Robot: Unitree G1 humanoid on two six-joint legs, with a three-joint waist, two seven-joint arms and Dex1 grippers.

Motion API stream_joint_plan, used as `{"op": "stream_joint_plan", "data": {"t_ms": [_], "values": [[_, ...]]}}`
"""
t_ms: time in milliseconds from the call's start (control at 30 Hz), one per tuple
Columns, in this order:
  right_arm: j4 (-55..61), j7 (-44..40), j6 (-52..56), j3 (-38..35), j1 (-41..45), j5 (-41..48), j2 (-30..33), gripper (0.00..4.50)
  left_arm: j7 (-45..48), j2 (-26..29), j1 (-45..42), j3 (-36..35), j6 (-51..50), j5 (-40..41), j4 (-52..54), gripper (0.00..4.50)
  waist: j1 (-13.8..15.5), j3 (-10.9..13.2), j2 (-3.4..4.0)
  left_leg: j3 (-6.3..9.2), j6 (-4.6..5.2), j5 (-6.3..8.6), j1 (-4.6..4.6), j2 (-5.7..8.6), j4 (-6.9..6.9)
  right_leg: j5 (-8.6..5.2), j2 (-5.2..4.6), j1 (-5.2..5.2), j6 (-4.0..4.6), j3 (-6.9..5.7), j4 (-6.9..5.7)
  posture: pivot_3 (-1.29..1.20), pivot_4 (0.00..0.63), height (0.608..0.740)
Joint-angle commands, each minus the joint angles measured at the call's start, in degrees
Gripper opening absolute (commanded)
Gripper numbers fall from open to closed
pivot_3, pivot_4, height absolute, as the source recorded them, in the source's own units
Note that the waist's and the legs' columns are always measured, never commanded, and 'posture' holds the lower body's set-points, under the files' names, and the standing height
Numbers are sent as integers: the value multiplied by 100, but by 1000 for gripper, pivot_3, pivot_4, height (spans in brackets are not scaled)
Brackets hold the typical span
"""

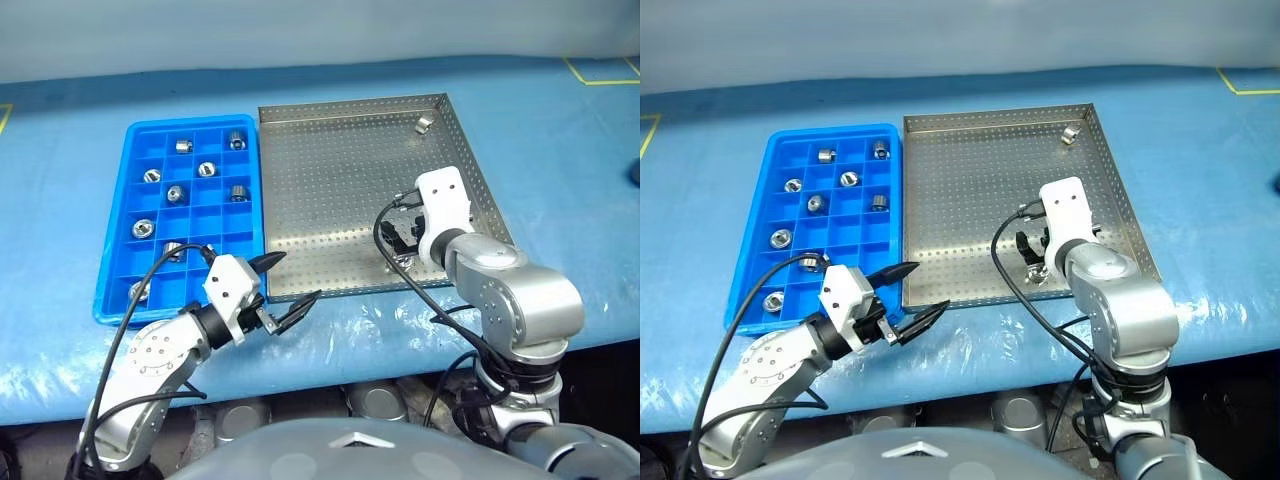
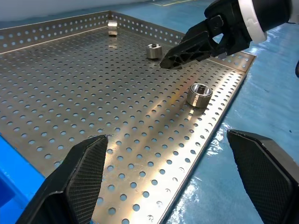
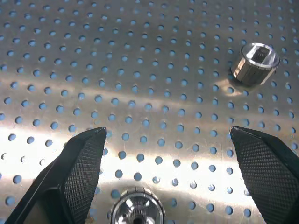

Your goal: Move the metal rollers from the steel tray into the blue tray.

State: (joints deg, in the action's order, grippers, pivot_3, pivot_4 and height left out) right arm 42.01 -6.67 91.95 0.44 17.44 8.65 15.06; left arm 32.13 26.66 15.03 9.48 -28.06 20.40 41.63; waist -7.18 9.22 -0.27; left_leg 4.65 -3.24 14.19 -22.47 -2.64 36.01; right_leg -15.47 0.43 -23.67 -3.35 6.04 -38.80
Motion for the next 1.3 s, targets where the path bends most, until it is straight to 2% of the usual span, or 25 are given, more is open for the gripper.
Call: {"op": "stream_joint_plan", "data": {"t_ms": [33,333,433,667,767,867,1067,1167,1300], "values": [[238,-50,55,-53,-228,236,84,4481,45,-2,-44,102,167,-23,-13,4500,-36,0,0,0,0,0,-1,0,0,0,0,0,0,0,0,-131,150,740],[156,184,55,105,-693,698,38,4481,-26,-89,-43,195,233,4,-41,4500,-84,-2,-1,-1,0,0,3,-1,6,1,2,3,-6,3,-2,-119,150,740],[88,281,55,157,-633,801,23,3898,-44,-82,-38,207,223,-6,-15,4500,-75,-2,-1,-1,0,0,4,-1,6,1,2,5,-6,2,-2,-107,150,740],[-106,427,55,191,-419,962,-67,1696,-149,-80,-51,154,168,22,79,4500,-41,-2,-1,-1,0,0,2,0,7,2,2,4,-7,3,-1,-83,150,740],[-98,436,55,276,-207,1012,-83,1698,-224,-102,-40,60,199,49,153,4500,-34,-2,-1,0,0,0,2,0,6,2,3,3,-6,2,-2,-62,150,740],[-46,443,-303,490,424,899,-294,1698,-471,-275,-50,-205,290,134,273,4500,-45,0,2,-2,0,0,4,0,7,4,4,1,-10,6,-4,-38,150,740],[-817,295,-2431,1320,1171,596,-878,1698,-1226,-716,58,-831,436,-69,492,4500,112,-2,0,9,2,-2,7,-2,4,7,8,4,-13,-1,-8,61,150,740],[-1596,34,-3409,1833,1427,422,-1145,1698,-1557,-831,399,-1174,515,-234,688,4500,234,-3,-2,10,1,-2,3,-1,2,22,2,4,14,-4,-1,137,150,740],[-2567,-389,-4431,2159,1758,348,-1544,1698,-1848,-992,999,-1693,647,-322,991,4500,443,-3,-4,13,0,-2,-4,1,2,23,-2,2,16,-9,3,214,150,740]]}}
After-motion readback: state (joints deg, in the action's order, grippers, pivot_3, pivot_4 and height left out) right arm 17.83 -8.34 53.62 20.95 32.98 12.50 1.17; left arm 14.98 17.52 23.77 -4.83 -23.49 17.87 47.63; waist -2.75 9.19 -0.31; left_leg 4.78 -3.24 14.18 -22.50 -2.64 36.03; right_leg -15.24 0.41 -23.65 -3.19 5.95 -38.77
